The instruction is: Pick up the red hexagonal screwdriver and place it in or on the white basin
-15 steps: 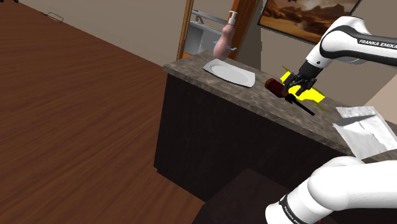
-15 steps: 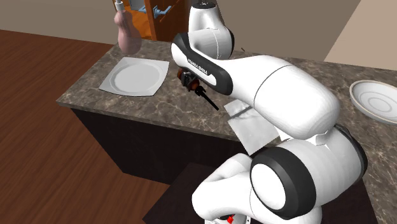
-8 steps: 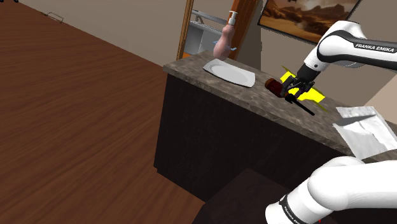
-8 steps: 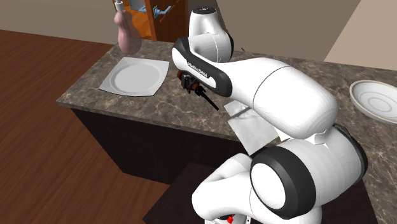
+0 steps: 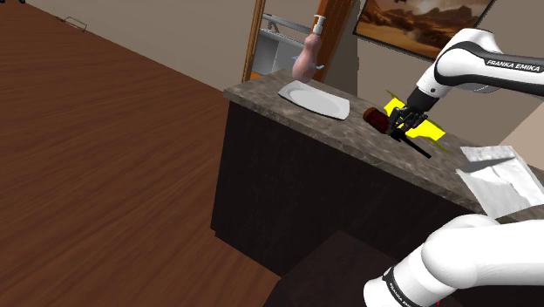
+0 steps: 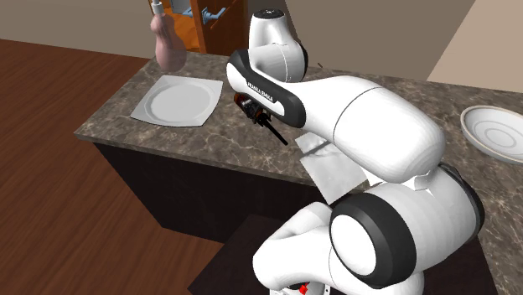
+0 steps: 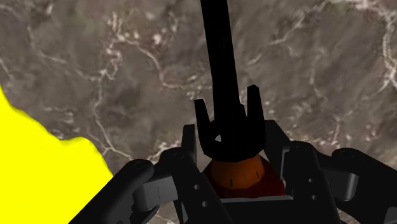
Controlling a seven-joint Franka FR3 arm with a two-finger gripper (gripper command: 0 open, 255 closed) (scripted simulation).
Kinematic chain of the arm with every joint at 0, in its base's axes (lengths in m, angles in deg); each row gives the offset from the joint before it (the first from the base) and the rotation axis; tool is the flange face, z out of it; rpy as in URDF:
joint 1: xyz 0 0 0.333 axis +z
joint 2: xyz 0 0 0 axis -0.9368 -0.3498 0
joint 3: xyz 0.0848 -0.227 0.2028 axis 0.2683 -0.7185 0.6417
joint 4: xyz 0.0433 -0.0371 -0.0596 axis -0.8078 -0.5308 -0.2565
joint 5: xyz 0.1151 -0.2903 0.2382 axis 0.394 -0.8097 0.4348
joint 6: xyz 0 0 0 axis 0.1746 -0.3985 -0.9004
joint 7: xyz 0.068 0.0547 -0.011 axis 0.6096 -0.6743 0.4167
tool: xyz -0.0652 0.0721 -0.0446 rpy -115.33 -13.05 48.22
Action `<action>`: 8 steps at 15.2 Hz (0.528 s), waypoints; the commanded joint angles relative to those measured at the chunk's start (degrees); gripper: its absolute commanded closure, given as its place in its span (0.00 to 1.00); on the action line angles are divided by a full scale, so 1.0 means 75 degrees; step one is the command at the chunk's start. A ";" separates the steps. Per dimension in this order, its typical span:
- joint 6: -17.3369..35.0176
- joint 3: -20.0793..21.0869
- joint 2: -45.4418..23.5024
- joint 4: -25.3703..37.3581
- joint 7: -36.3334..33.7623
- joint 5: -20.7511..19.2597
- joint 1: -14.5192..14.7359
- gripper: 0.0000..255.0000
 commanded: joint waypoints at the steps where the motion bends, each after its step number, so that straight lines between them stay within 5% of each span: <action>1: 0.0000 0.0000 0.0000 0.0001 0.0000 0.0000 0.0000 1.00; 8: -0.0296 0.0046 -0.0021 0.0318 0.0011 0.0043 0.0022 1.00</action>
